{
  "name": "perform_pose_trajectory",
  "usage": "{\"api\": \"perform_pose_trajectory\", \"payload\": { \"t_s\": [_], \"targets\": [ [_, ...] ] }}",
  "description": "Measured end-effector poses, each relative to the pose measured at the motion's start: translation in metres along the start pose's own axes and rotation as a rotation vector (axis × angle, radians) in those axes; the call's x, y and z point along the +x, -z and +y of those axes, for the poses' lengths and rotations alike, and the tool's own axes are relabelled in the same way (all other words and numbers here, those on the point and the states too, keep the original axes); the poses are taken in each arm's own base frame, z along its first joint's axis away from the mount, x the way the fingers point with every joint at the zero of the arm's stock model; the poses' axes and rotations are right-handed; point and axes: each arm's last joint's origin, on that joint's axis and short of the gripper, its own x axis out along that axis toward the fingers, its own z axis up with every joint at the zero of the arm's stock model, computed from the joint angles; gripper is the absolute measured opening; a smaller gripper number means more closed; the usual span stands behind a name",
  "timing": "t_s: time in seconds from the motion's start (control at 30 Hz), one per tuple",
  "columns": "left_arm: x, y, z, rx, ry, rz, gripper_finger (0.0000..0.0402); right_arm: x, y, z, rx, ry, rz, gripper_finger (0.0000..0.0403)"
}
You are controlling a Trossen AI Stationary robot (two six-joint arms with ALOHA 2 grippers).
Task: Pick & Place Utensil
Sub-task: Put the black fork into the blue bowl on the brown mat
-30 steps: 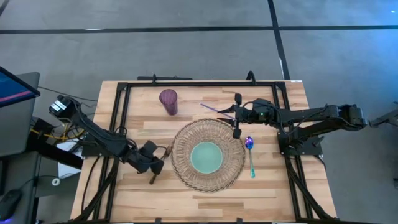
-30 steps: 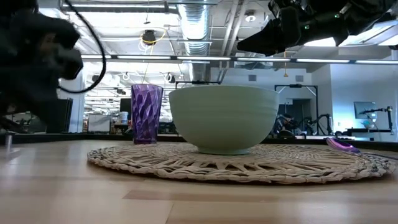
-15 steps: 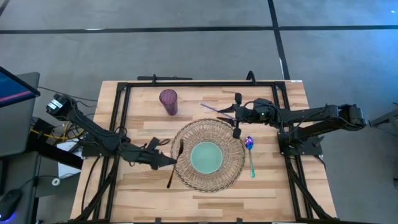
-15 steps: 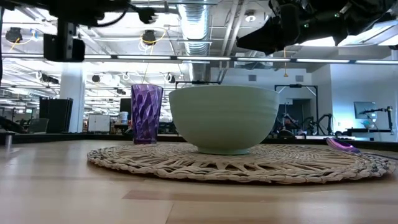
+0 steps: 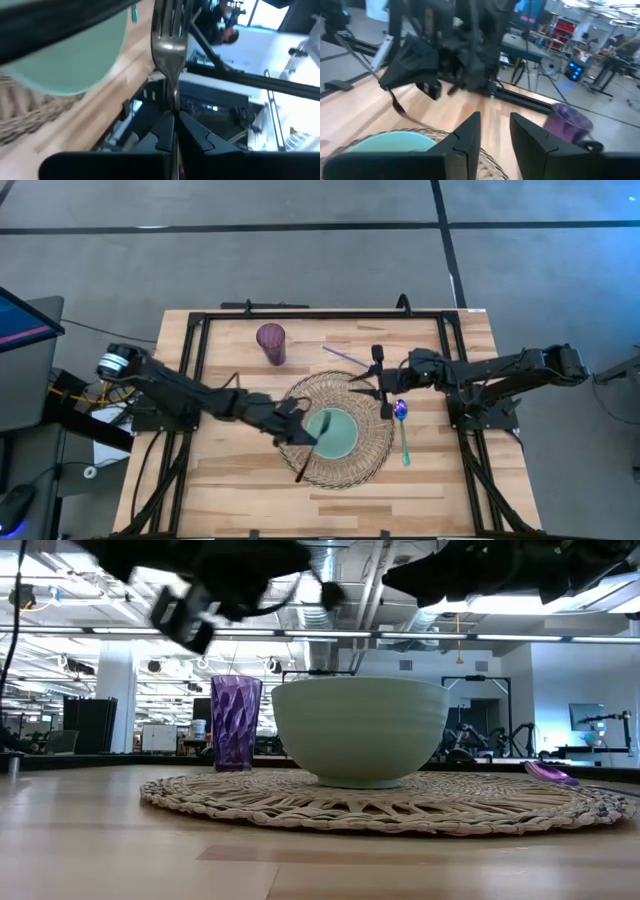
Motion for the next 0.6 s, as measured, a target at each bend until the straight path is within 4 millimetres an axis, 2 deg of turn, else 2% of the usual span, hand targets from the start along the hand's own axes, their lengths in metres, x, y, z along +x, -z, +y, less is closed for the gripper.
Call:
{"api": "perform_pose_trajectory", "payload": {
  "t_s": [0.1,0.27,0.37,0.6],
  "targets": [
    [0.017,-0.01,-0.004,-0.036,-0.014,0.057,0.0013,0.001,-0.001,0.005,-0.002,-0.02,-0.003,0.0068],
    [0.033,-0.019,0.01,-0.152,-0.089,0.122,0.0014,0.002,0.006,0.014,0.005,-0.077,0.077,0.0008],
    [0.037,-0.024,0.018,-0.188,-0.119,0.128,0.0014,0.001,0.009,0.019,0.034,-0.104,0.118,0.0009],
    [0.032,-0.037,0.019,-0.257,-0.148,0.122,0.0014,0.011,0.017,0.029,0.055,-0.166,0.136,0.0003]
  ]
}}
